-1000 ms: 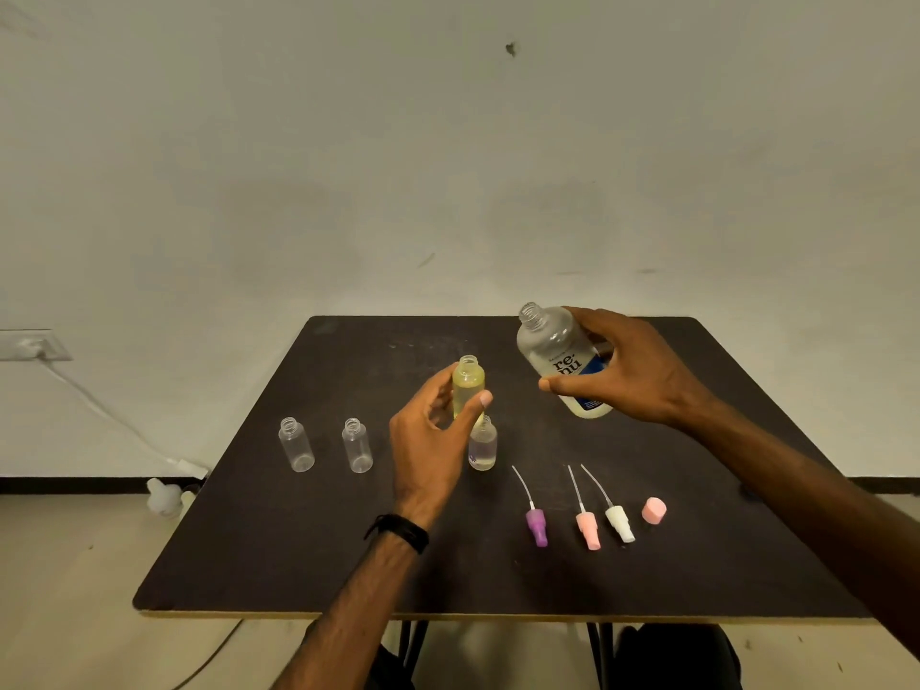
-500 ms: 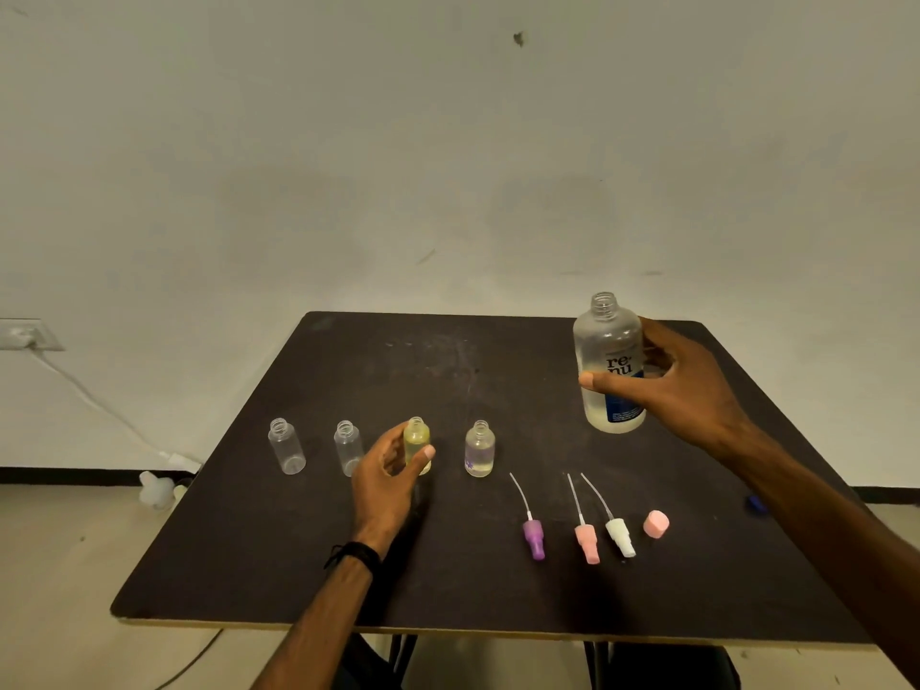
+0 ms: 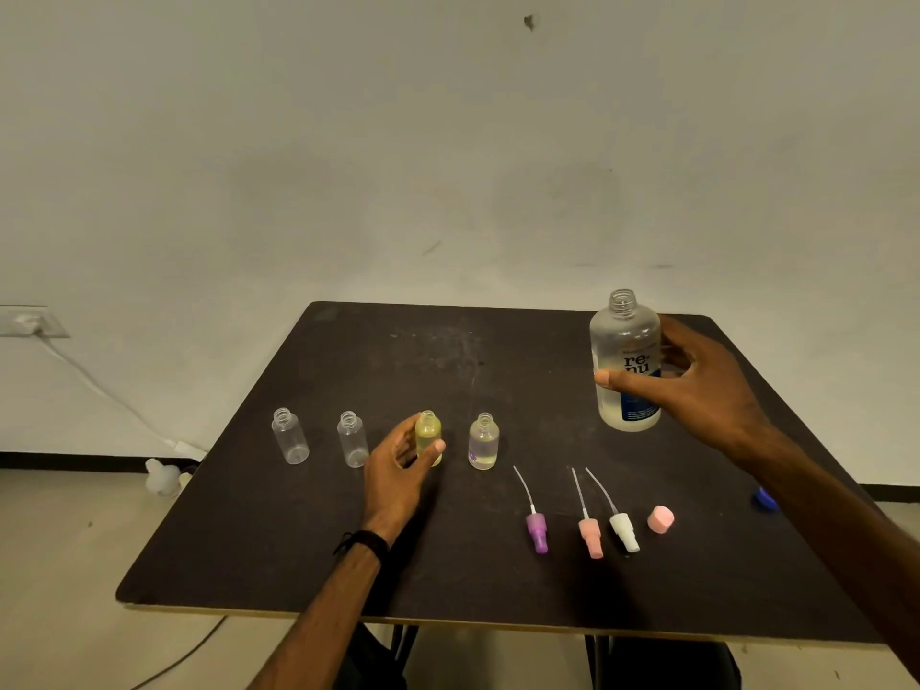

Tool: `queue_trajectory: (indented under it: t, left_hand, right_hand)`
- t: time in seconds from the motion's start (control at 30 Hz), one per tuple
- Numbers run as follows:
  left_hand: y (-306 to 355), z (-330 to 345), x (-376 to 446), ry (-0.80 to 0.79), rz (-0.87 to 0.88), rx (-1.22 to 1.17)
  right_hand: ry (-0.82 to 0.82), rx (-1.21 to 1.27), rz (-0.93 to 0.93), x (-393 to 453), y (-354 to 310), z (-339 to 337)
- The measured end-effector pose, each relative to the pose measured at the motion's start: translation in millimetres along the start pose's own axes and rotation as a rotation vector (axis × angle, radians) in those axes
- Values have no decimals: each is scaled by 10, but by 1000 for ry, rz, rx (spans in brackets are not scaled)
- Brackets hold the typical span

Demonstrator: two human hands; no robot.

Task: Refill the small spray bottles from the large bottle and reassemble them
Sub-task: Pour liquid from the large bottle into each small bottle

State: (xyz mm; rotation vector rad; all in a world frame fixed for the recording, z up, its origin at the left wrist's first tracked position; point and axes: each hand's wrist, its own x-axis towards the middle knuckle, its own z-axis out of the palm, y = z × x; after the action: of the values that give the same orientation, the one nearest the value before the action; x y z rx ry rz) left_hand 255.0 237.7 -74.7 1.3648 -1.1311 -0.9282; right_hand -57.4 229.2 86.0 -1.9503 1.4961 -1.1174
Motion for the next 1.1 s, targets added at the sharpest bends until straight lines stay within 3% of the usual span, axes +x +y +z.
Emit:
queue_trajectory:
  t: [0.2, 0.43, 0.73, 1.1]
  left_hand:
    - [55, -124, -186, 39, -67, 71]
    - [22, -604, -423, 450, 31, 216]
    - [25, -567, -83, 361, -59, 302]
    - [263, -564, -35, 363, 79, 262]
  right_hand:
    - [3, 23, 0, -32, -36, -7]
    - [12, 18, -5, -4, -67, 20]
    - [-3, 41, -17, -10, -193, 89]
    - [7, -27, -21, 11, -125, -8]
